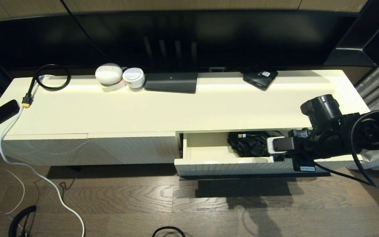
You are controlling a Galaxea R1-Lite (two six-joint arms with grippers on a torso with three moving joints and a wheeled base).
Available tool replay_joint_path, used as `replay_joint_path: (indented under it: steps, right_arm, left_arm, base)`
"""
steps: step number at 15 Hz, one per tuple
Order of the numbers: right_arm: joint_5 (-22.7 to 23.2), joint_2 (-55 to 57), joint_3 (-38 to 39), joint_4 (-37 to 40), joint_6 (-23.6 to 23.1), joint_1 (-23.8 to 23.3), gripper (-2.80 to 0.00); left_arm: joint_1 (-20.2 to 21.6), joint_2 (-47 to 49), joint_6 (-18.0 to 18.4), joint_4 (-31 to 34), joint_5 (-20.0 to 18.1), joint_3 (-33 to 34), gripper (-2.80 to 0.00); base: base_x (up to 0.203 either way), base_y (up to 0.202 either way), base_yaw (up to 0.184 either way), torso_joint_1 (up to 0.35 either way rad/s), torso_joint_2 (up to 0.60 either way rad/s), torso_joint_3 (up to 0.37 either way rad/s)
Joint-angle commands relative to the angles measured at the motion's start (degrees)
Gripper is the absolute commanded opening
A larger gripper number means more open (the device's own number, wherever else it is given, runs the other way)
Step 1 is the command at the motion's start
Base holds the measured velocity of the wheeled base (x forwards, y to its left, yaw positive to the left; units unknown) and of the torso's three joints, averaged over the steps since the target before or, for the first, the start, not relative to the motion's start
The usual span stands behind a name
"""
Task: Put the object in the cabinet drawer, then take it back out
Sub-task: Open the drawer
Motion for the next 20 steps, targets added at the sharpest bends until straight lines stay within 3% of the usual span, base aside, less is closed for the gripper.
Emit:
replay_joint_path:
  steps: [1,9,16,20]
  right_arm:
    - [0.1,-1.2,0.4,1.2,-0.4,0.1,-2.8]
    - [0.1,-6.7,-2.7,6.6,-0.5,0.2,-2.8]
    - [0.3,0.1,-2.8,-1.7,-0.3,0.5,-2.8]
    - [0.2,4.6,-5.4,-2.2,-0.2,0.7,-2.8]
  left_arm:
    - [0.0,0.0,-0.1,0.0,0.0,0.0,-2.8]
    - [0.0,0.0,-0.1,0.0,0.0,0.0,-2.8]
    - [0.0,0.0,-0.1,0.0,0.0,0.0,-2.8]
    - [0.1,0.0,-0.1,0.0,0.0,0.0,-2.8]
  base:
    - [0.0,0.0,0.0,0.0,0.0,0.0]
    - [0.0,0.0,0.0,0.0,0.0,0.0]
    - [0.0,0.0,0.0,0.0,0.0,0.0]
    - [0.0,0.0,0.0,0.0,0.0,0.0]
